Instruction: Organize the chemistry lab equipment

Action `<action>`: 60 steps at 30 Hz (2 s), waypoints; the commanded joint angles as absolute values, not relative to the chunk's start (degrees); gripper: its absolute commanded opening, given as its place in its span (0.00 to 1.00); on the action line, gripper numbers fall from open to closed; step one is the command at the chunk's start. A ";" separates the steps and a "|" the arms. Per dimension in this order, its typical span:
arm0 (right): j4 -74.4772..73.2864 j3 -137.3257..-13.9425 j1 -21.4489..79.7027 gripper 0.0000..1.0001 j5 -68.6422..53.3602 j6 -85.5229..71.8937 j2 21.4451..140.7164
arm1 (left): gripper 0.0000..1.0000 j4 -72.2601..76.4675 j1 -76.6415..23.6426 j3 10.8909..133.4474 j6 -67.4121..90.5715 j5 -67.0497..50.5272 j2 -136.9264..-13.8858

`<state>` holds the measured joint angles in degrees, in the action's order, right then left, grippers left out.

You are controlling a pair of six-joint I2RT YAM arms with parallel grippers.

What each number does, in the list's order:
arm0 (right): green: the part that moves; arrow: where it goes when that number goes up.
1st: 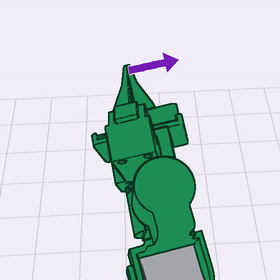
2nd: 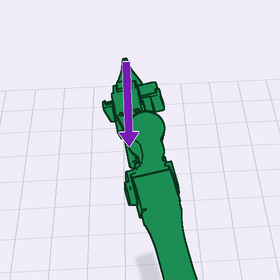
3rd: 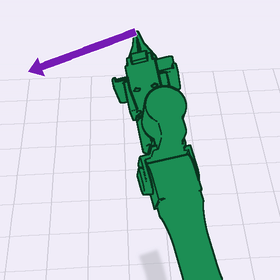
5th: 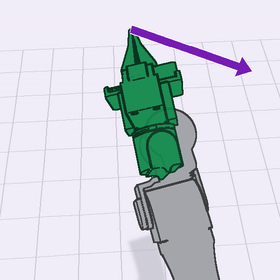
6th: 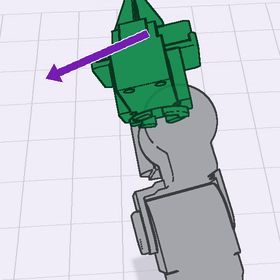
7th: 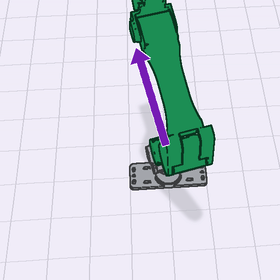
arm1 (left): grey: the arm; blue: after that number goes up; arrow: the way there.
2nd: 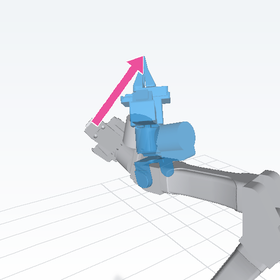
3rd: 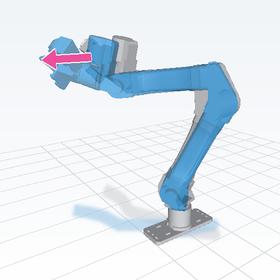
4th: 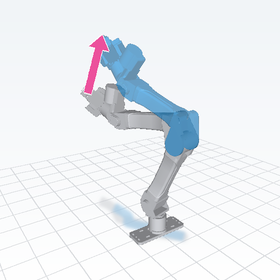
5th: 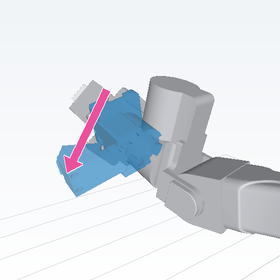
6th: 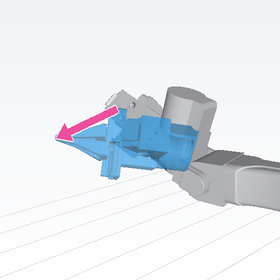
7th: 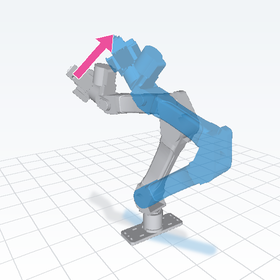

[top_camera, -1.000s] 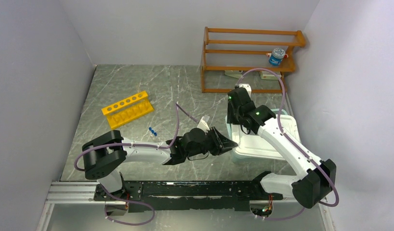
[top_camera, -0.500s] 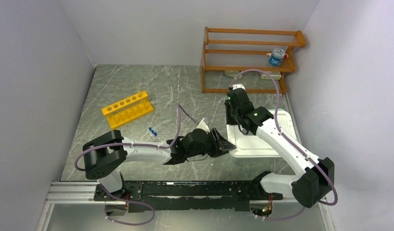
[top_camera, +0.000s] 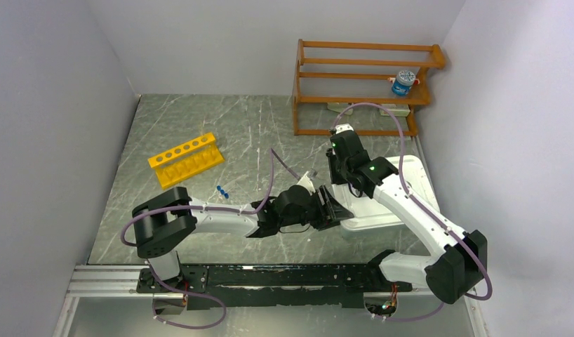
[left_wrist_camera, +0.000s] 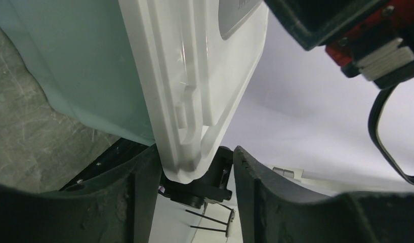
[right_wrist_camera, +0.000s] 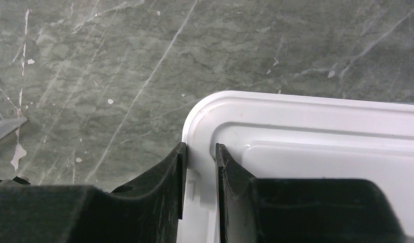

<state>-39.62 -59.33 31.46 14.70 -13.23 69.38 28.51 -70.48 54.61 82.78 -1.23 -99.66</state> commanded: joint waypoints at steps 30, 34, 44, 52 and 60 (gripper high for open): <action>-39.53 -62.14 17.85 0.66 34.45 -27.42 63.06 | 0.73 26.42 -67.15 57.66 72.29 0.97 -98.22; -38.51 -60.03 10.79 0.71 37.12 -31.07 63.63 | 0.74 24.89 -65.95 59.41 70.33 -0.62 -99.61; -32.72 -53.79 -4.62 0.77 29.52 -34.46 67.33 | 0.75 15.20 -62.19 68.92 64.78 -10.95 -106.12; -28.95 -49.75 -8.43 0.75 25.84 -33.97 69.09 | 0.71 11.25 -61.99 71.34 61.46 -9.06 -107.25; -25.09 -46.77 -8.22 0.69 14.06 -30.49 69.98 | 0.41 9.77 -61.09 70.80 59.06 -5.89 -106.46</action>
<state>-22.13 -50.33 -7.75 24.38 -30.98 66.72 12.60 -62.02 69.87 62.22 -7.92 -106.72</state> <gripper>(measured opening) 0.705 0.472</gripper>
